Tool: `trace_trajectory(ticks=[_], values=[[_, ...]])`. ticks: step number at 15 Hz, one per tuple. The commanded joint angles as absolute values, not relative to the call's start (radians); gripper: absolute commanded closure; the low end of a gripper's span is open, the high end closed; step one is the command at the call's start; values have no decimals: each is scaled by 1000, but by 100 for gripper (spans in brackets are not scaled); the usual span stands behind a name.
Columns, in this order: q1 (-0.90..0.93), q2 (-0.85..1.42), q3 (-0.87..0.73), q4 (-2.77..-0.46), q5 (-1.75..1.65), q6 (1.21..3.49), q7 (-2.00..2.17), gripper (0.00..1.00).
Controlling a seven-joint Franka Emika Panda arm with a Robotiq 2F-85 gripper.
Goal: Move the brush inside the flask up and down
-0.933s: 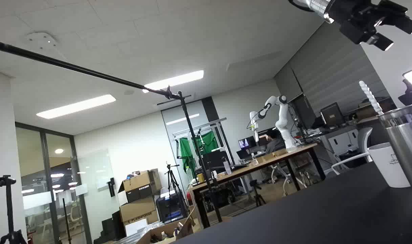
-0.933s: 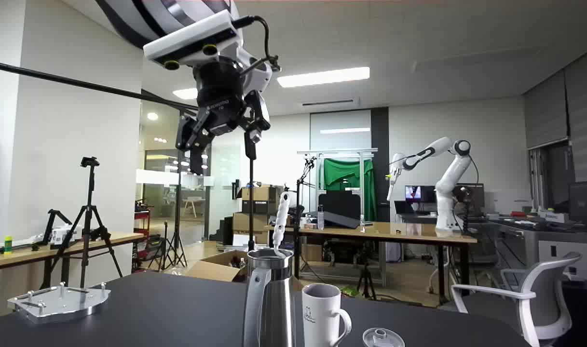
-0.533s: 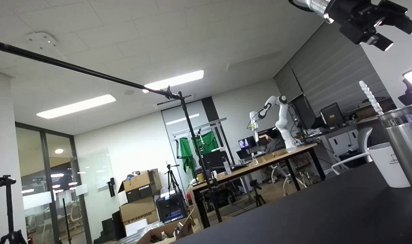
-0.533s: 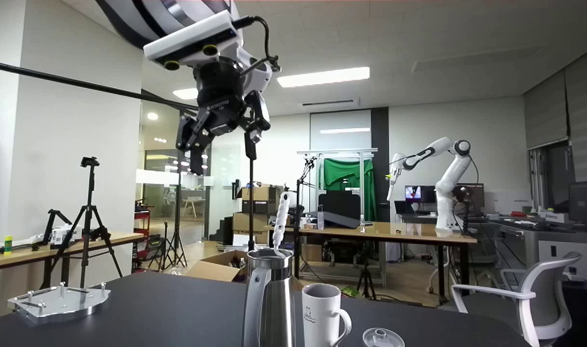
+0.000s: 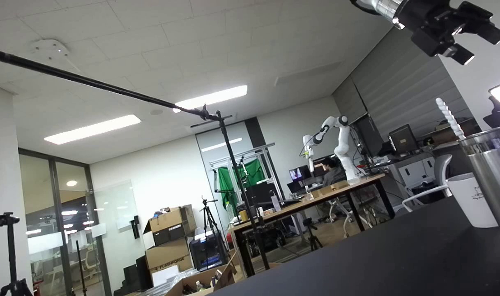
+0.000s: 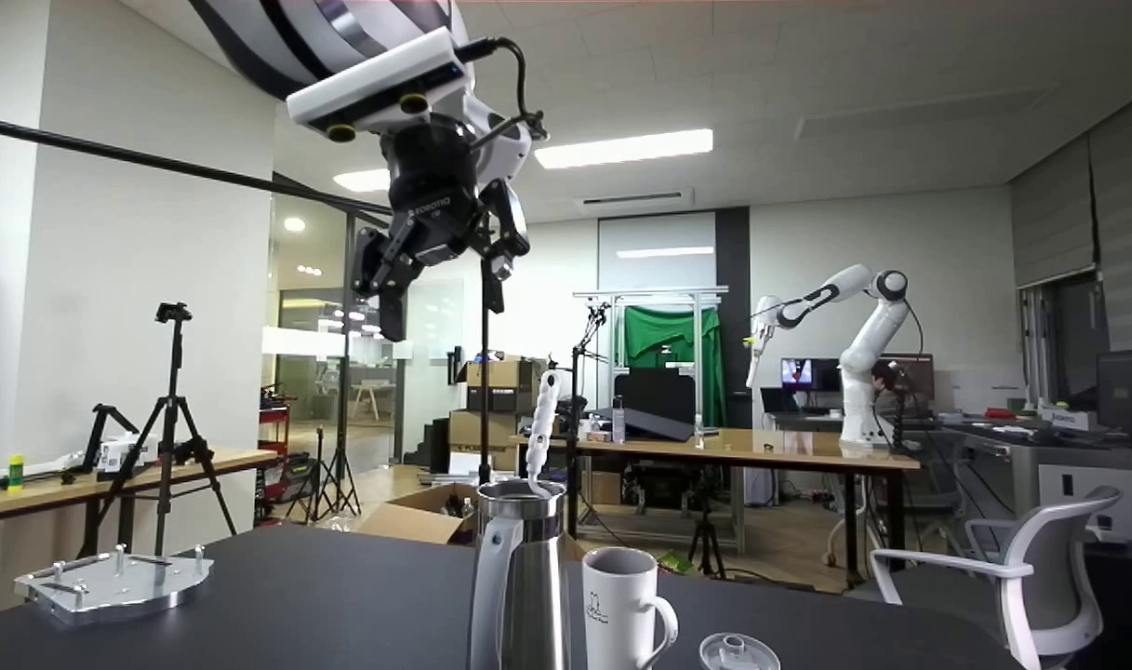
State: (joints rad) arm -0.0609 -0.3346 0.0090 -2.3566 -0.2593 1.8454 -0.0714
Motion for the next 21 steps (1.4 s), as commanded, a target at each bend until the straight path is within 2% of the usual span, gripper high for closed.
trace_trajectory(ticks=[1, 6, 11, 16, 21], values=[[-77, -242, -18, -2269, -279, 1915, -8, 0], [-93, -92, -54, -2146, -256, 2065, -44, 0], [-93, 34, -77, -2052, -187, 2095, -233, 0], [-86, 91, -73, -2010, -85, 2012, -16, 0], [-83, 91, -80, -2021, -11, 2028, 177, 0]])
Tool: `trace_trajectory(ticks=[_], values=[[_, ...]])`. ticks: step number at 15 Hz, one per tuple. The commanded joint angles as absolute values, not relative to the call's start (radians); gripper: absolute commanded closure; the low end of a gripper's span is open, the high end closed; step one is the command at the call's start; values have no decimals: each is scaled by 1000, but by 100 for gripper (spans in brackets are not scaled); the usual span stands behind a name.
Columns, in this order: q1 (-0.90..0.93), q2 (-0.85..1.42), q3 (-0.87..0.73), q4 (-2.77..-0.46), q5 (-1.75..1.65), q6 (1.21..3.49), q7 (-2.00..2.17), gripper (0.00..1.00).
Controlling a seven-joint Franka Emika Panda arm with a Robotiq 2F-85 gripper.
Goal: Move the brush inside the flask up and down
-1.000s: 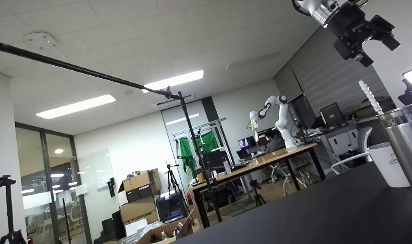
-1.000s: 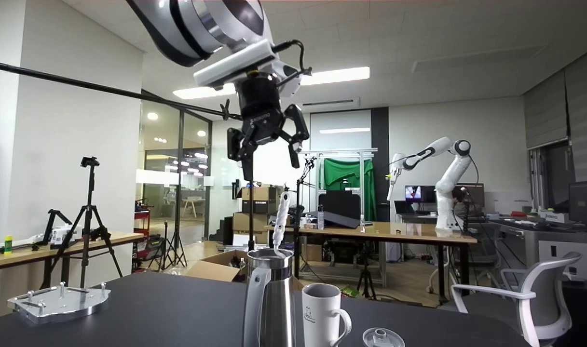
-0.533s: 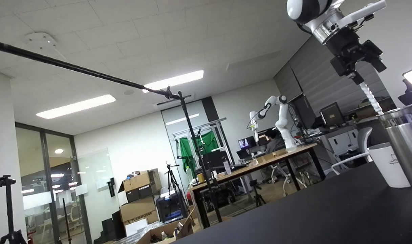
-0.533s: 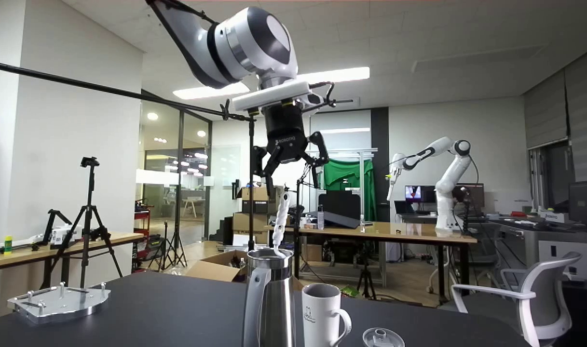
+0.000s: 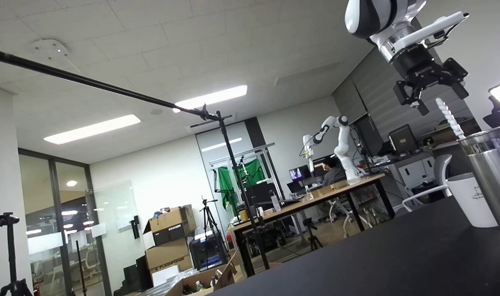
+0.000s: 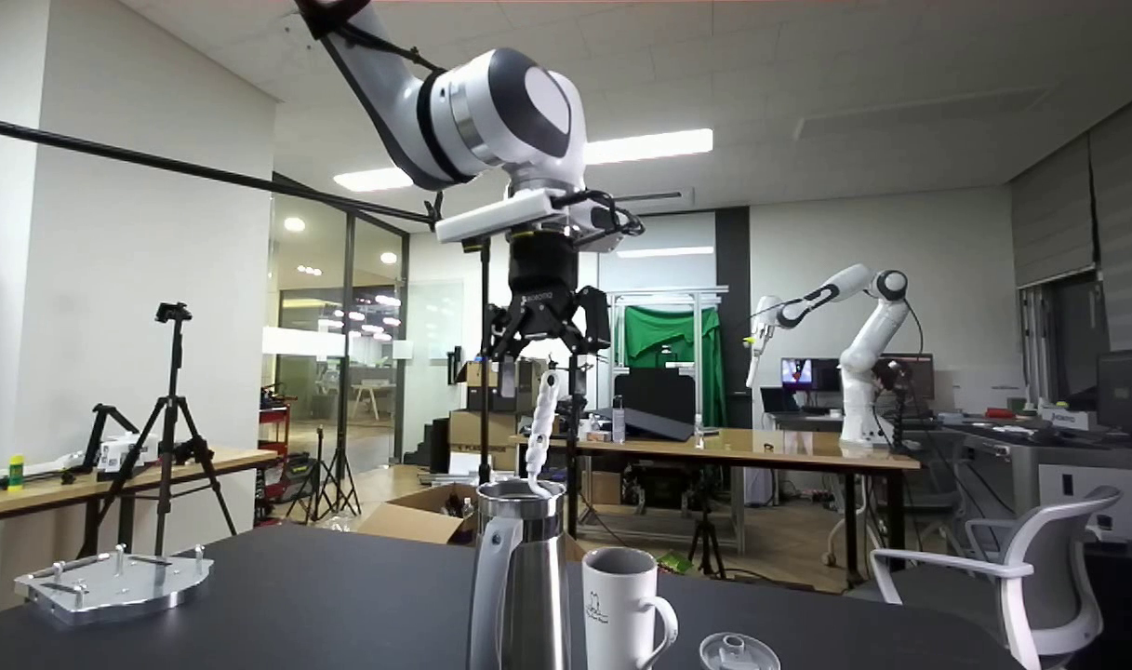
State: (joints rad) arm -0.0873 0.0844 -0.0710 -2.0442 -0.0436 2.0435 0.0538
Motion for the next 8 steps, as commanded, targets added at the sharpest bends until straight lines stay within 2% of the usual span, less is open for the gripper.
trace_trajectory(ticks=[1, 2, 8], values=[[-84, 93, -82, -2022, -5, 2037, 209, 10], [-86, 93, -84, -2024, 1, 2047, 236, 26], [-86, 109, -92, -2030, 14, 2092, 321, 69]])
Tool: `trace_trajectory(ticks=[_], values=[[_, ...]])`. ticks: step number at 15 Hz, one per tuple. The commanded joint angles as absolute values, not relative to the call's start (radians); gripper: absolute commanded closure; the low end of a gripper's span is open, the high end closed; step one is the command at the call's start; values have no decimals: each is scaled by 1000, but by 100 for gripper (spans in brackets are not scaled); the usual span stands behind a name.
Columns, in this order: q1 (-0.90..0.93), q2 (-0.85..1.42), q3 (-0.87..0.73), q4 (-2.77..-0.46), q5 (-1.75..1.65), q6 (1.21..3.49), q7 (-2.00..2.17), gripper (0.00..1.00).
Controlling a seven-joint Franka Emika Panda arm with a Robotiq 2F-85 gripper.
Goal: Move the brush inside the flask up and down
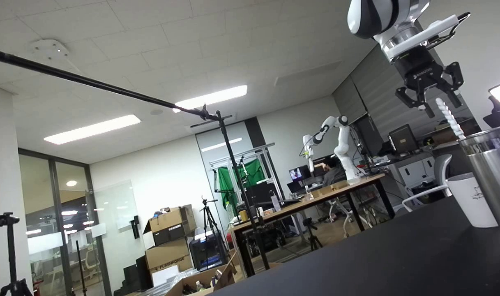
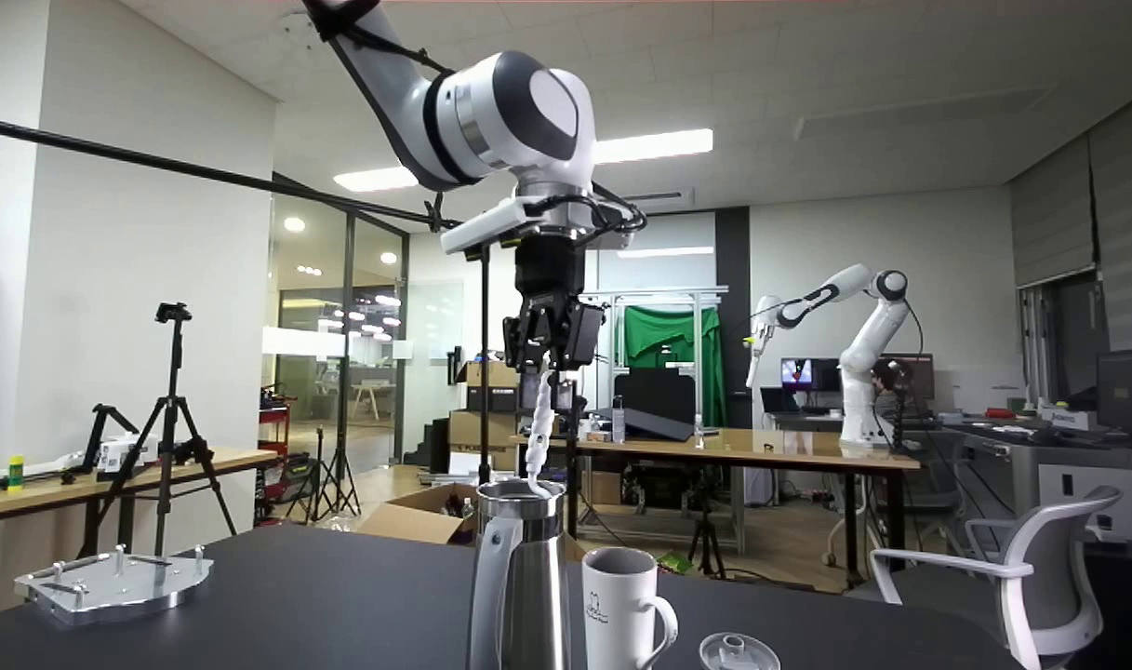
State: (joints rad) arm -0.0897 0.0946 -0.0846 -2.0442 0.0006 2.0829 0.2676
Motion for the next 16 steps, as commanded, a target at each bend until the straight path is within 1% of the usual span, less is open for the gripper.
trace_trajectory(ticks=[1, 3, 5, 6, 7, 13, 16], values=[[-86, 111, -93, -2030, 14, 2093, 326, 75], [-85, 114, -93, -2032, 11, 2095, 326, 89], [-81, 114, -90, -2033, 4, 2076, 309, 100], [-77, 111, -88, -2036, -9, 2064, 309, 100], [-70, 104, -87, -2041, -39, 2046, 326, 96], [-30, 64, -76, -2105, -189, 2002, 410, 96], [-22, 25, -67, -2150, -236, 2029, 398, 96]])
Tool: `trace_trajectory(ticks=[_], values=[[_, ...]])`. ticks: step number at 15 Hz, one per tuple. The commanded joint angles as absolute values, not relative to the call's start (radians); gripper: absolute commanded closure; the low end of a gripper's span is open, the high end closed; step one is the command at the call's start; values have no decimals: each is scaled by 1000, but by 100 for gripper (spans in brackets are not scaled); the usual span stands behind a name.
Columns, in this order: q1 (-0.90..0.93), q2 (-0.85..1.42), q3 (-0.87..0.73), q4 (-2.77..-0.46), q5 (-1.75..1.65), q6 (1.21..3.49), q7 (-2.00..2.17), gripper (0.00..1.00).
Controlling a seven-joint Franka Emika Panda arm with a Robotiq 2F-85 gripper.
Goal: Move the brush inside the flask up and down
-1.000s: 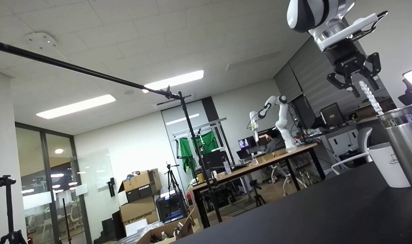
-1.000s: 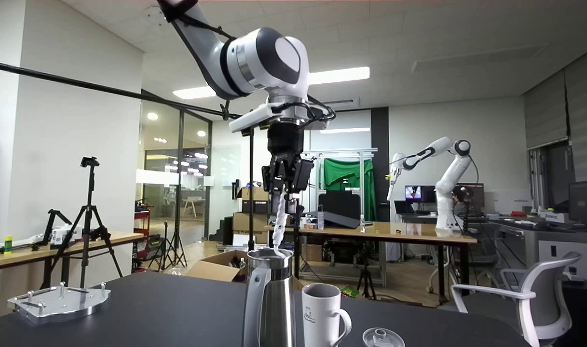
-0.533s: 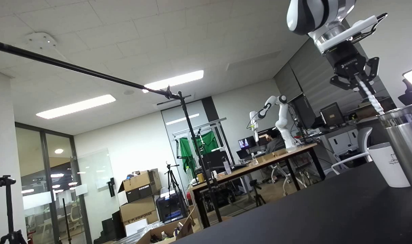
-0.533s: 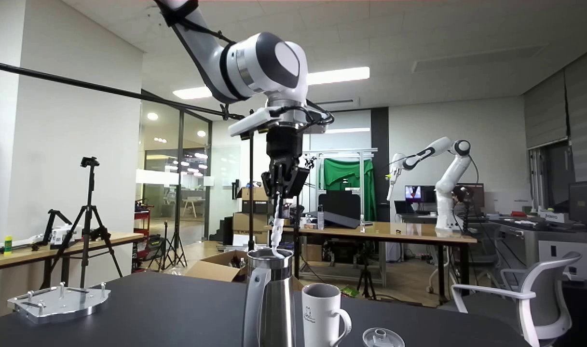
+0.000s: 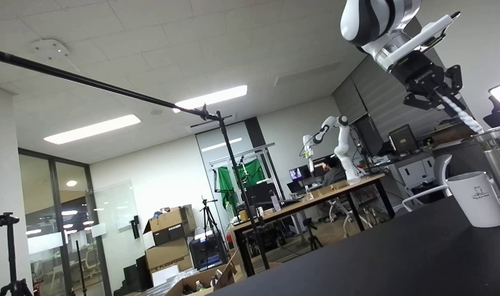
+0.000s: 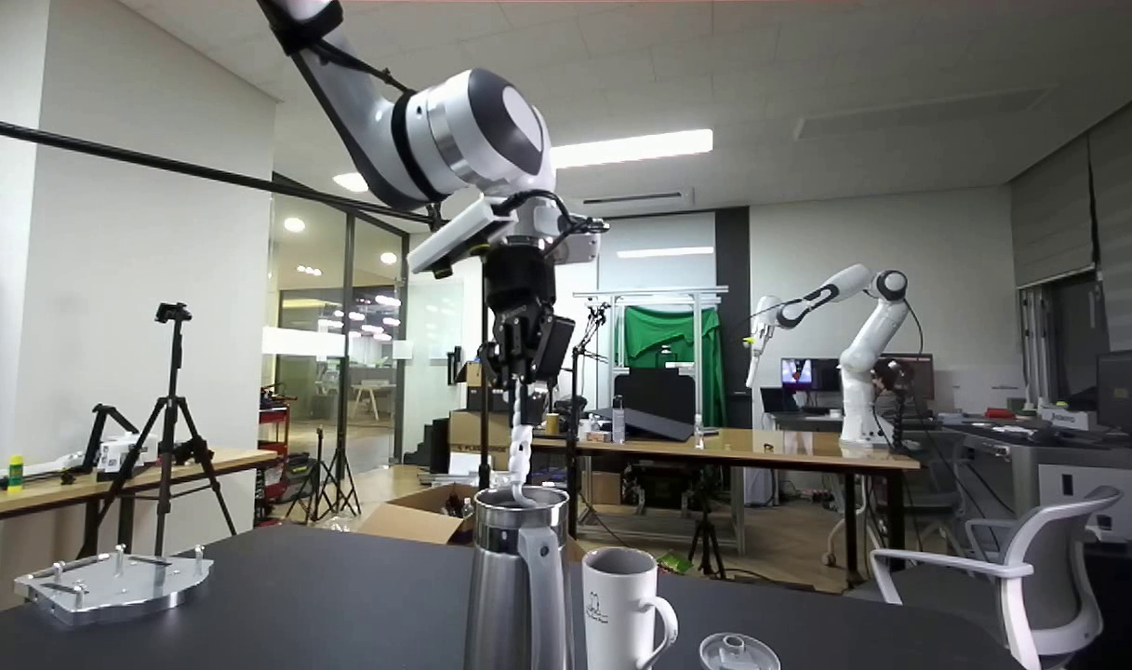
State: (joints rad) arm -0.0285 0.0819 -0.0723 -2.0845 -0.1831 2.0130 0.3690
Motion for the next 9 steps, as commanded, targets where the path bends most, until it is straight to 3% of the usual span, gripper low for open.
trace_trajectory(ticks=[1, 9], values=[[-23, 10, -65, -2169, -245, 2046, 392, 96], [-59, -115, -74, -2324, -219, 2181, 249, 96]])
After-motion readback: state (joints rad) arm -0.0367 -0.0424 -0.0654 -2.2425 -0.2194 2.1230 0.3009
